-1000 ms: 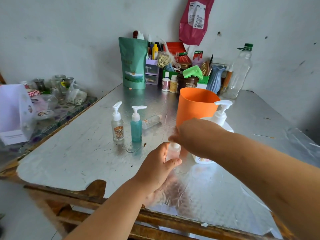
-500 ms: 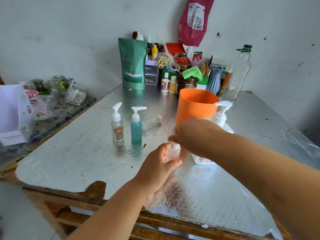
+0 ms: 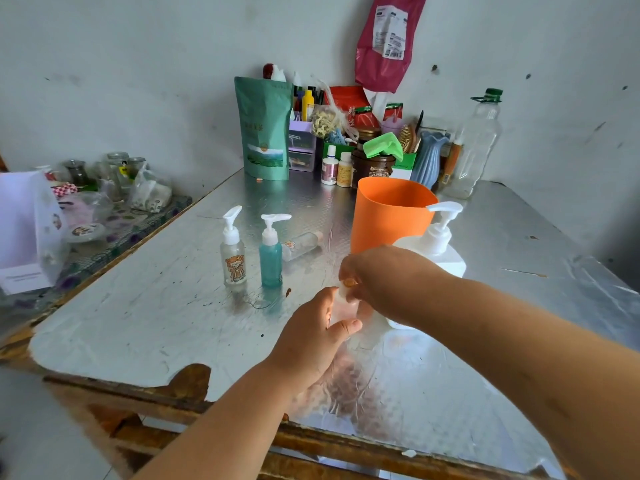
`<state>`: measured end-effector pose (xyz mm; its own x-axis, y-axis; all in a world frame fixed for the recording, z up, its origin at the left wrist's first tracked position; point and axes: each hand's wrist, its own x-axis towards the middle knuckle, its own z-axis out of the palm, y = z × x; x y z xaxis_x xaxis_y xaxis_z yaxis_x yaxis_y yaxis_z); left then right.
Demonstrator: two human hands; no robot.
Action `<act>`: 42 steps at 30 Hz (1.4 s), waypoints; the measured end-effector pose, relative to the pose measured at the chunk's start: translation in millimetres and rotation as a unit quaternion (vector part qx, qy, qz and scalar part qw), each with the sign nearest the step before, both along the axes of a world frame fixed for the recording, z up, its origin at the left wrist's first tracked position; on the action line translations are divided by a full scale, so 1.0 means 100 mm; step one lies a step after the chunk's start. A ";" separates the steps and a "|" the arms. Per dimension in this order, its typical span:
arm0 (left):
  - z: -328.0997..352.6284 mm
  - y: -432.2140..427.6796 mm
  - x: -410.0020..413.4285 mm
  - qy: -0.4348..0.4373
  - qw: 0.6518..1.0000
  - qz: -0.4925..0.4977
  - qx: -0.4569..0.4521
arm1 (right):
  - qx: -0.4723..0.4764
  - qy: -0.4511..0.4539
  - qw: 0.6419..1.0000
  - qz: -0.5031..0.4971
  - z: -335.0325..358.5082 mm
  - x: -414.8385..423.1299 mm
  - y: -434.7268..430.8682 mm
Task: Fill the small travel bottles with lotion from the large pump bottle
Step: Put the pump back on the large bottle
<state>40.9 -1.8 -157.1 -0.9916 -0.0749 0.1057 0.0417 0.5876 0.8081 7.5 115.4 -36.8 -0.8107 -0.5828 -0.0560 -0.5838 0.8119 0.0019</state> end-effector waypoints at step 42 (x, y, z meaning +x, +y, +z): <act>0.03 -0.82 0.27 0.122 0.975 0.176 0.064 | -0.027 0.014 0.996 -0.083 0.15 -0.30 -0.69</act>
<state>67.6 -83.7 -154.5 -0.8486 -0.4337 0.3031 0.0570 0.4947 0.8672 -23.0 46.0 -21.5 -0.8967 -0.4426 -0.0049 -0.4423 0.8964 -0.0295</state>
